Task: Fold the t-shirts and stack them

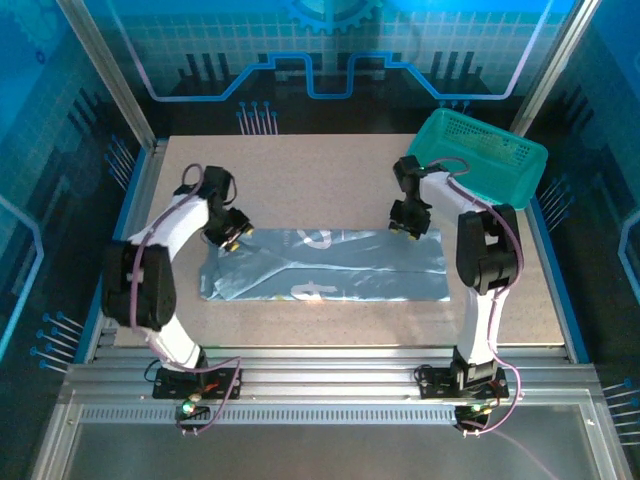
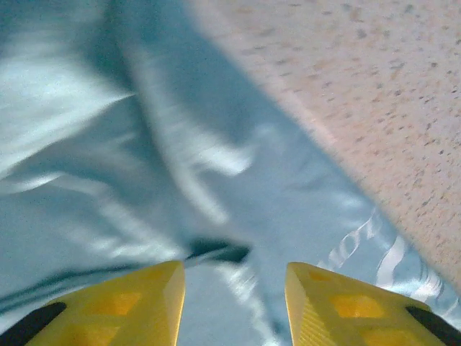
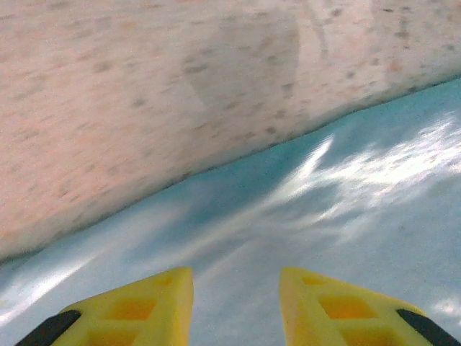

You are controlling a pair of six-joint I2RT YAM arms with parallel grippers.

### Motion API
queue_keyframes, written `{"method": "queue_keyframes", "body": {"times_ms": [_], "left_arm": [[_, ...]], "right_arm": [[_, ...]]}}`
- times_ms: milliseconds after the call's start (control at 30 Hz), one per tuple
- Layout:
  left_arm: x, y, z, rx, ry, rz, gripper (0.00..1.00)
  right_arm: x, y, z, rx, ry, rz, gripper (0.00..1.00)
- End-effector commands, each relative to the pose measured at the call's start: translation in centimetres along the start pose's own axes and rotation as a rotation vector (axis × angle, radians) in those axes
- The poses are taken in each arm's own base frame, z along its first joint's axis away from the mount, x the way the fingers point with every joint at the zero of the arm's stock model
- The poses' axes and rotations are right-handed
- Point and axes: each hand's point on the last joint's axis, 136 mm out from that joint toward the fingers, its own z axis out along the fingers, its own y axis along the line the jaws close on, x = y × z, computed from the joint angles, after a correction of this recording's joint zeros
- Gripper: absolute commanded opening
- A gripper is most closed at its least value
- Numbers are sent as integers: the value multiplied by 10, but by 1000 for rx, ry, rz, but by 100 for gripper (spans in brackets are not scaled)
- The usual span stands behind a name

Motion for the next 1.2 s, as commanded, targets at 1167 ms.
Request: {"method": "queue_keyframes", "body": {"times_ms": [1167], "left_arm": [[20, -48, 39, 109, 77, 370, 44]], "right_arm": [[75, 121, -44, -521, 13, -351, 52]]}}
